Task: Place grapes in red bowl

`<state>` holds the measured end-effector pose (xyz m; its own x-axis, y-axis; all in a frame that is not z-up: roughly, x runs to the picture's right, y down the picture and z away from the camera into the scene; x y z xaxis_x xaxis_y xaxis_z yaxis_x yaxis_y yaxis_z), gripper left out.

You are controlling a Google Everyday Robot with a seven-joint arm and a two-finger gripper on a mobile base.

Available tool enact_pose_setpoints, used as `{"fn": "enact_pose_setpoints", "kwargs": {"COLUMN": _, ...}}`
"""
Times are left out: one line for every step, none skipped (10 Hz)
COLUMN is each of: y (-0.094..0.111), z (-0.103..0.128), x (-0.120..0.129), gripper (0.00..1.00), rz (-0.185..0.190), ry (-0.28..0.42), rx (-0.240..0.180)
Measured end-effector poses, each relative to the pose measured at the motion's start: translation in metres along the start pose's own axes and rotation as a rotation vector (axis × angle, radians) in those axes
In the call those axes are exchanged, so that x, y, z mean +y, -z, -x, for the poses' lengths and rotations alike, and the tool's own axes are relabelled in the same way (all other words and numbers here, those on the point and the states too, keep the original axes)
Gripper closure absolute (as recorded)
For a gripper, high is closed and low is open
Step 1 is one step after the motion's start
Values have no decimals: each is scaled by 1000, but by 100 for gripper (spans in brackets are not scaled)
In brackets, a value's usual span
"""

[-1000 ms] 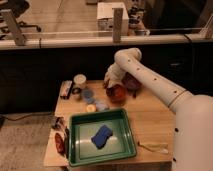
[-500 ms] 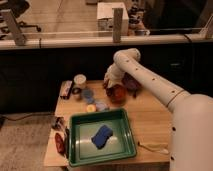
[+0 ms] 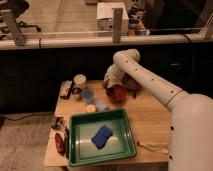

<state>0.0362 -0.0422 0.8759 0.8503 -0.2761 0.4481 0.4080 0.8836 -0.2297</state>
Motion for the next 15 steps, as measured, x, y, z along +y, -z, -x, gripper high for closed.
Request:
{"fn": "enact_pose_setpoints", "kwargs": {"y": -1, "z": -1, "x": 0, "gripper": 89, "rz": 1, "ry": -1, "rx": 1}}
{"fn": "enact_pose_setpoints", "kwargs": {"y": -2, "z": -2, "x": 0, "gripper": 89, "rz": 1, "ry": -2, "rx": 2}}
{"fn": "enact_pose_setpoints", "kwargs": {"y": -3, "z": -3, "x": 1, "gripper": 89, "rz": 2, "ry": -3, "rx": 3}}
{"fn": "enact_pose_setpoints", "kwargs": {"y": -3, "z": -3, "x": 1, "gripper": 89, "rz": 1, "ry": -3, "rx": 3}}
{"fn": "enact_pose_setpoints", "kwargs": {"y": -5, "z": -3, "x": 1, "gripper": 89, "rz": 1, "ry": -3, "rx": 4}}
{"fn": "enact_pose_setpoints", "kwargs": {"y": -6, "z": -3, "x": 1, "gripper": 89, "rz": 1, "ry": -3, "rx": 4}}
{"fn": "enact_pose_setpoints", "kwargs": {"y": -6, "z": -4, "x": 1, "gripper": 89, "rz": 1, "ry": -4, "rx": 5}}
{"fn": "enact_pose_setpoints", "kwargs": {"y": -7, "z": -4, "x": 2, "gripper": 89, "rz": 1, "ry": -4, "rx": 6}}
{"fn": "enact_pose_setpoints", "kwargs": {"y": -8, "z": -5, "x": 2, "gripper": 89, "rz": 1, "ry": -4, "rx": 6}}
{"fn": "enact_pose_setpoints", "kwargs": {"y": -8, "z": -5, "x": 2, "gripper": 89, "rz": 2, "ry": -4, "rx": 7}}
{"fn": "enact_pose_setpoints", "kwargs": {"y": -9, "z": -6, "x": 3, "gripper": 89, "rz": 2, "ry": -4, "rx": 8}}
{"fn": "enact_pose_setpoints", "kwargs": {"y": -10, "z": -6, "x": 3, "gripper": 89, "rz": 2, "ry": -3, "rx": 9}}
{"fn": "enact_pose_setpoints", "kwargs": {"y": -11, "z": -7, "x": 4, "gripper": 89, "rz": 3, "ry": -3, "rx": 10}}
{"fn": "enact_pose_setpoints", "kwargs": {"y": -13, "z": -8, "x": 5, "gripper": 88, "rz": 2, "ry": -12, "rx": 10}}
{"fn": "enact_pose_setpoints", "kwargs": {"y": -14, "z": -8, "x": 6, "gripper": 86, "rz": 3, "ry": -16, "rx": 10}}
